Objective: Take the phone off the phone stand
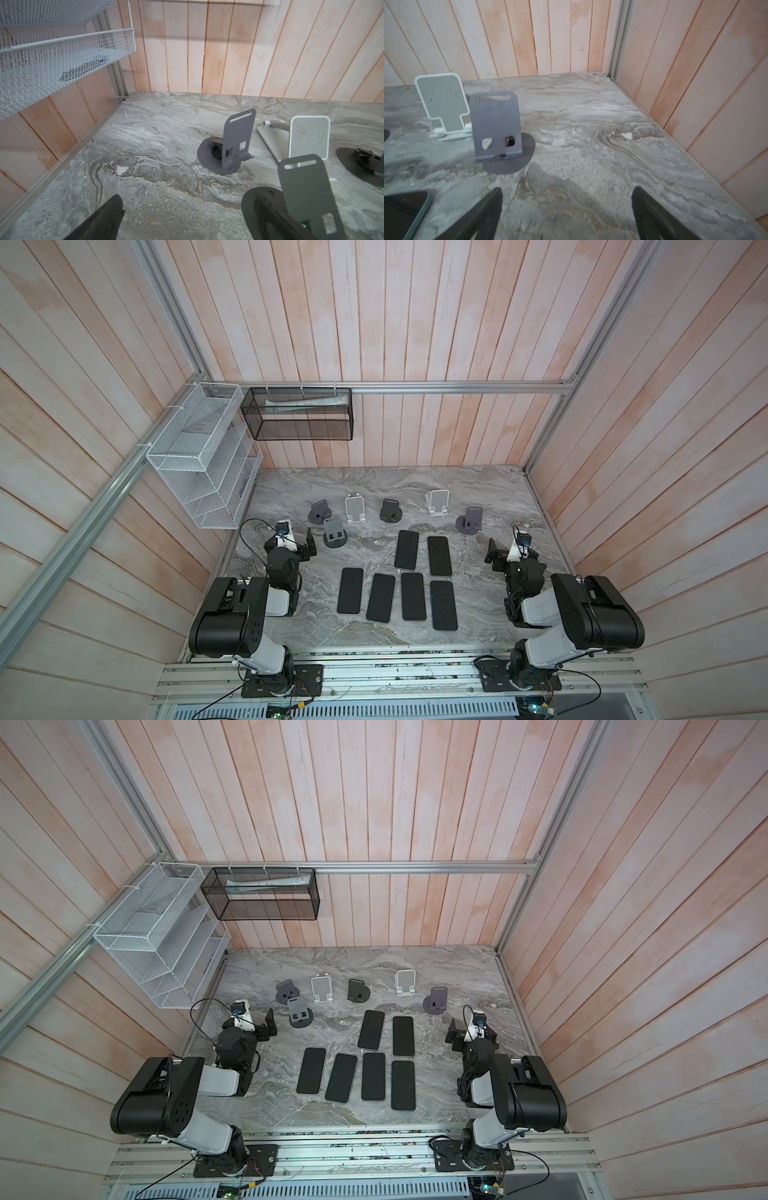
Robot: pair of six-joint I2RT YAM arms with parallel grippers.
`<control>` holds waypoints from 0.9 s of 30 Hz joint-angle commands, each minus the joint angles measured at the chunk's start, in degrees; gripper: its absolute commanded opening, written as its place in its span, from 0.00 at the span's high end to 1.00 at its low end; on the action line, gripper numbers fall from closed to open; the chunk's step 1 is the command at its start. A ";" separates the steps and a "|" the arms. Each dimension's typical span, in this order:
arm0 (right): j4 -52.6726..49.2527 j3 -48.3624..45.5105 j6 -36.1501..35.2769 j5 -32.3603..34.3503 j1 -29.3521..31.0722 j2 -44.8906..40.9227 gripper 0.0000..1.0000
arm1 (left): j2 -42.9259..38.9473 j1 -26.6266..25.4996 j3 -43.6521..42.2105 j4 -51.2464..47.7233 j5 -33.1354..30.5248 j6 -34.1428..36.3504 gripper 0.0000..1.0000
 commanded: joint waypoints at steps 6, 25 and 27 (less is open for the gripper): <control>-4.74 3.72 1.33 5.89 1.09 -1.33 0.02 | -0.63 0.29 0.96 0.04 0.82 -0.26 0.00; -4.41 3.63 0.63 5.22 1.12 -1.12 0.02 | -0.63 0.29 0.89 0.04 0.82 -0.26 0.00; -4.45 3.70 0.69 5.24 1.11 -1.17 0.02 | -0.64 0.29 0.91 0.04 0.82 -0.22 0.00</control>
